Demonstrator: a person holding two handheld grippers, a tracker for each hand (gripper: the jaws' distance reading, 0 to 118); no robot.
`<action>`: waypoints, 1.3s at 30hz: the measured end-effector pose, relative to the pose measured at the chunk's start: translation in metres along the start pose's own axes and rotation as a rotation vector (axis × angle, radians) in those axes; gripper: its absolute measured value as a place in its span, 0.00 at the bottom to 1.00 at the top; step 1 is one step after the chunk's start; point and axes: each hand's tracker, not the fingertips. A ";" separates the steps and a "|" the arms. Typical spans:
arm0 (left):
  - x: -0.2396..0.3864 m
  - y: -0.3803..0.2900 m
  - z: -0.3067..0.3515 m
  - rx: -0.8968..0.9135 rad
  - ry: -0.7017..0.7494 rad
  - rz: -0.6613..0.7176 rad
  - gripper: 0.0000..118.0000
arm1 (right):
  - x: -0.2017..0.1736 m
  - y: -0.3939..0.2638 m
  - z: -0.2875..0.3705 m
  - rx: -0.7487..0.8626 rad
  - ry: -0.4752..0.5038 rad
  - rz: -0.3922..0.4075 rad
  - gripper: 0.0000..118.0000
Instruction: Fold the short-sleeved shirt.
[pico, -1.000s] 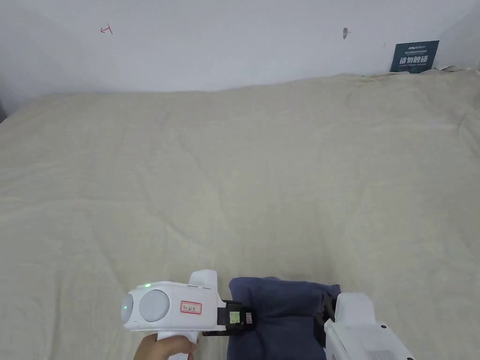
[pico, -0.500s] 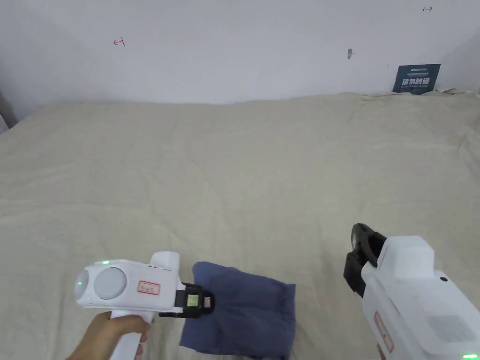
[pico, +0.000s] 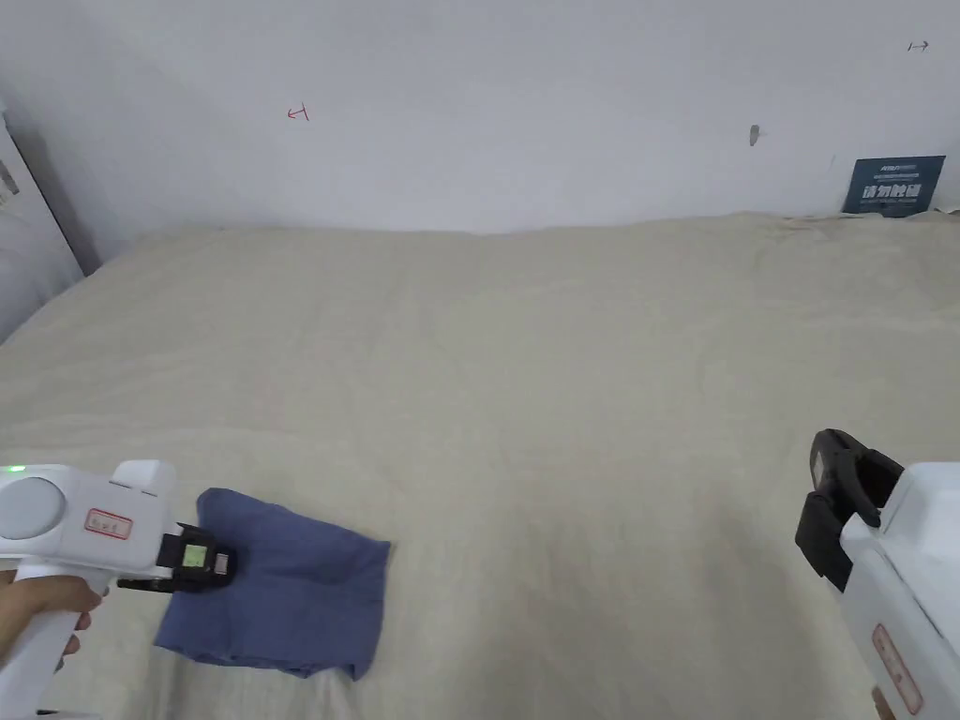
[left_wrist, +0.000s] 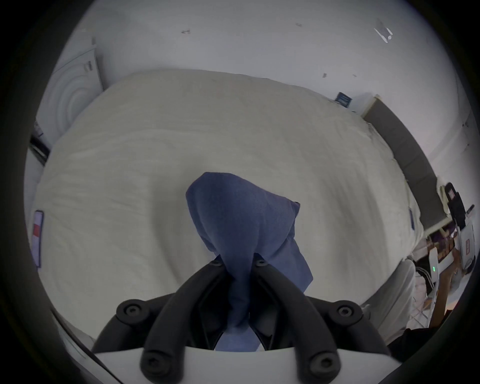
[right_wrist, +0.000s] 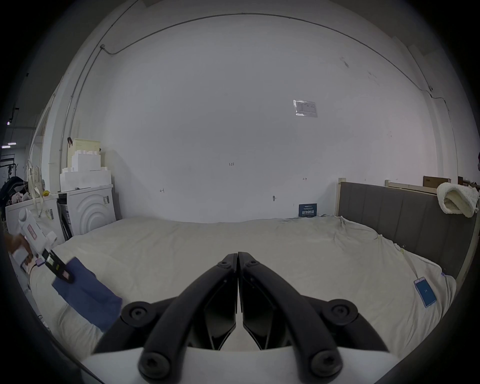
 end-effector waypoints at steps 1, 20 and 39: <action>-0.012 0.002 0.003 -0.005 0.020 0.022 0.09 | -0.001 -0.001 -0.001 -0.002 -0.001 -0.001 0.00; -0.099 0.003 -0.040 -0.123 0.229 0.137 0.10 | 0.004 -0.006 0.004 -0.071 -0.037 0.021 0.00; -0.079 0.009 0.020 0.189 0.352 0.169 1.00 | -0.009 -0.010 -0.019 -0.027 -0.006 0.012 0.00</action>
